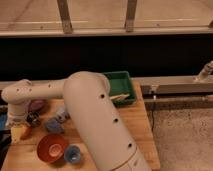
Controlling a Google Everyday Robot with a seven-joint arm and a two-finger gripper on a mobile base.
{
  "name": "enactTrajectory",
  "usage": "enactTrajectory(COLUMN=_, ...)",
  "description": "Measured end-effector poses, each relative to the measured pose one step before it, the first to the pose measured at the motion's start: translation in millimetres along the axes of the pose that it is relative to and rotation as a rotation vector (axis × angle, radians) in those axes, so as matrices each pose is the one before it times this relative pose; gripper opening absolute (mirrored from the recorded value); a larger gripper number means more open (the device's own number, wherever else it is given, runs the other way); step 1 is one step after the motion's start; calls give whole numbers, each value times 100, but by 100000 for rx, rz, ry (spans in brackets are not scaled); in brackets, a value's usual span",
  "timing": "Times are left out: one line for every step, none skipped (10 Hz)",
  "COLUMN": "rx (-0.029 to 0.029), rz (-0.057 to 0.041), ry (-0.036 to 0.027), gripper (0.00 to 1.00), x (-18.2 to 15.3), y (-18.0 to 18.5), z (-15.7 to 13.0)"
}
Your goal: Place apple in plastic cup
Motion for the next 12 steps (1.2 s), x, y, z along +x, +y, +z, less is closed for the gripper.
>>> enactTrajectory(rx=-5, rz=16, ry=317, gripper=74, x=152, y=-388, z=181)
enactTrajectory(rx=97, rz=18, ry=170, gripper=74, x=168, y=-360, z=96)
enactTrajectory(rx=-47, rz=183, ry=199, gripper=74, x=379, y=-387, z=219)
enactTrajectory(rx=-318, rz=481, ry=-4, gripper=74, x=450, y=-292, z=426)
enactTrajectory(rx=-256, rz=726, ry=-17, gripper=74, x=588, y=-144, z=403)
enactTrajectory(rx=127, rz=528, ry=-1150, gripper=74, x=271, y=-195, z=302)
enactTrajectory(rx=-868, rz=707, ry=-898, gripper=74, x=161, y=175, z=344)
enactTrajectory(rx=-237, rz=28, ry=13, gripper=74, x=29, y=70, z=101)
enactTrajectory(rx=-353, rz=374, ry=1968, gripper=73, x=840, y=-13, z=167)
enactTrajectory(rx=619, rz=496, ry=-800, gripper=63, x=-40, y=-238, z=-268)
enactTrajectory(rx=-30, rz=-47, ry=99, gripper=54, x=70, y=20, z=118)
enactTrajectory(rx=805, rz=-1311, ry=-648, gripper=45, x=-544, y=114, z=203)
